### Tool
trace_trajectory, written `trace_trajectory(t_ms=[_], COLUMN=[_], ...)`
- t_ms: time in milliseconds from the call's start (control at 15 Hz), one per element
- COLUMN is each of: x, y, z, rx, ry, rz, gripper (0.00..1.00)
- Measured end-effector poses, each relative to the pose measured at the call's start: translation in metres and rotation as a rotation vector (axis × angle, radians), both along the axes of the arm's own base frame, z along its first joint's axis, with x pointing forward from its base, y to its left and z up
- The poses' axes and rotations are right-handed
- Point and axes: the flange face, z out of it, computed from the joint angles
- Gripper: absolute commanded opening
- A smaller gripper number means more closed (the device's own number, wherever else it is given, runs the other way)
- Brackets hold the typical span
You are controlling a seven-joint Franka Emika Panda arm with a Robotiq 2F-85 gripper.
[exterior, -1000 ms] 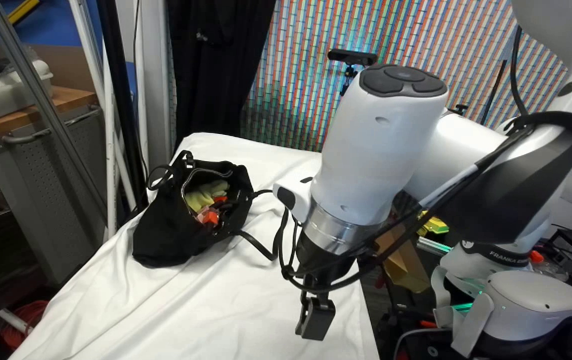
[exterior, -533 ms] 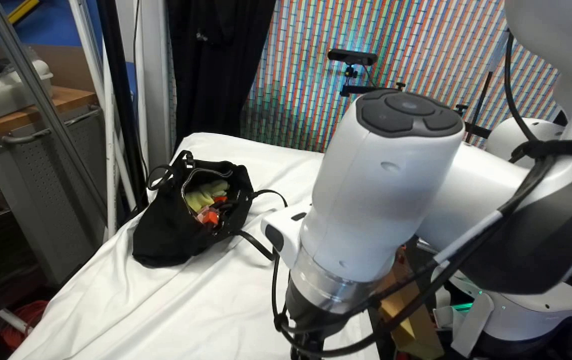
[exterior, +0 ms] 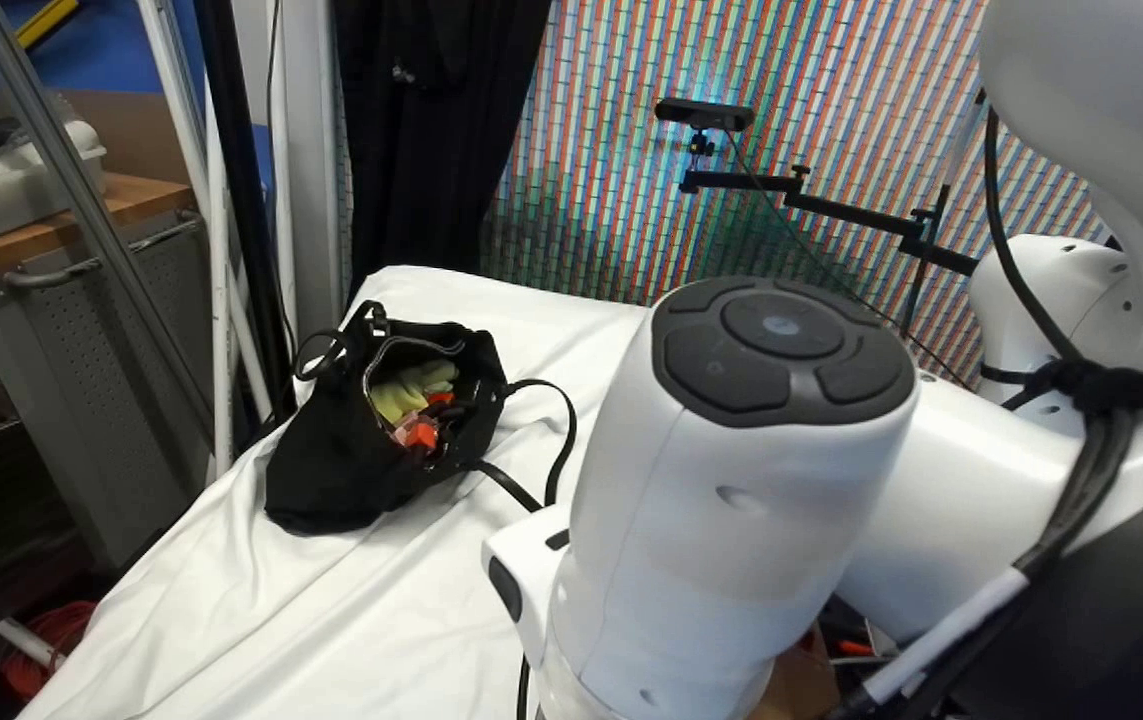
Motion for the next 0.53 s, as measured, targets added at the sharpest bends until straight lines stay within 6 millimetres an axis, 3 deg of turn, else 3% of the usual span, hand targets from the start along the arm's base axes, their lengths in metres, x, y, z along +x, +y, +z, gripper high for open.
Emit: trace_trajectory(t_ms=[533], x=[-0.002], y=[0.016], z=[-0.011], rx=[0.012], ry=[0.037], rz=[-0.029], gripper=[1.0])
